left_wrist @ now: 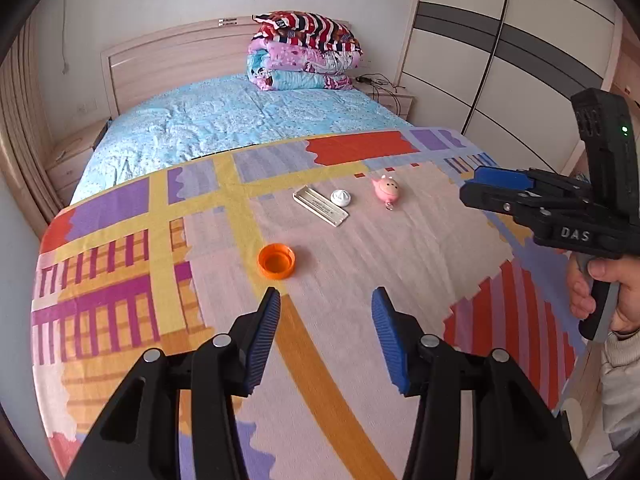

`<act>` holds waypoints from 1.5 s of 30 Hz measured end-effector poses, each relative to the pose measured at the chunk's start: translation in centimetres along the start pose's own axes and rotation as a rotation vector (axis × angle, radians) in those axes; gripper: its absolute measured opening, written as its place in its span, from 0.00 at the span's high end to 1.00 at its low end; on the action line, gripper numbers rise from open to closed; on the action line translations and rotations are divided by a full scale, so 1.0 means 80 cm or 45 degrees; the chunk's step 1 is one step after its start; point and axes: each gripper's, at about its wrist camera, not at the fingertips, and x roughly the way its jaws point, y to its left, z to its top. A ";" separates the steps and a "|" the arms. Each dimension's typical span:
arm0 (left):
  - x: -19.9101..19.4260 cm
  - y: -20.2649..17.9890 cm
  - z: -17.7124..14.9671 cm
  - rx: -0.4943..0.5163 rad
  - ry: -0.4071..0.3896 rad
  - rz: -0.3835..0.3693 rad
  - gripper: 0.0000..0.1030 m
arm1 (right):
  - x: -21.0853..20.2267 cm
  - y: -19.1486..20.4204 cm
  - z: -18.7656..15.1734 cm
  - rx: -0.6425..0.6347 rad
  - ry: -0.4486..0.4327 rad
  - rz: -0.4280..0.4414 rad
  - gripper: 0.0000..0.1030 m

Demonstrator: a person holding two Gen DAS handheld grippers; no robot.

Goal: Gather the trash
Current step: 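Move both tools back over the bed toward the orange cap and pig toy, then grasp the orange cap with the left gripper while the right gripper grasps the pink pig toy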

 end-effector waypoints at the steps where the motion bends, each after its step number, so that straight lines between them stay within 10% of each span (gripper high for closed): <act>1: 0.008 0.003 0.004 0.000 0.010 0.015 0.56 | 0.009 -0.006 0.005 0.019 0.009 0.002 0.39; 21: 0.094 0.037 0.029 -0.102 0.140 0.044 0.56 | 0.132 -0.050 0.036 0.237 0.276 0.082 0.60; 27: 0.095 0.038 0.029 -0.085 0.105 0.050 0.71 | 0.128 -0.042 0.036 0.224 0.270 0.099 0.68; 45: 0.025 -0.002 -0.003 -0.034 0.042 0.012 0.71 | 0.066 -0.032 0.027 0.206 0.236 0.147 0.68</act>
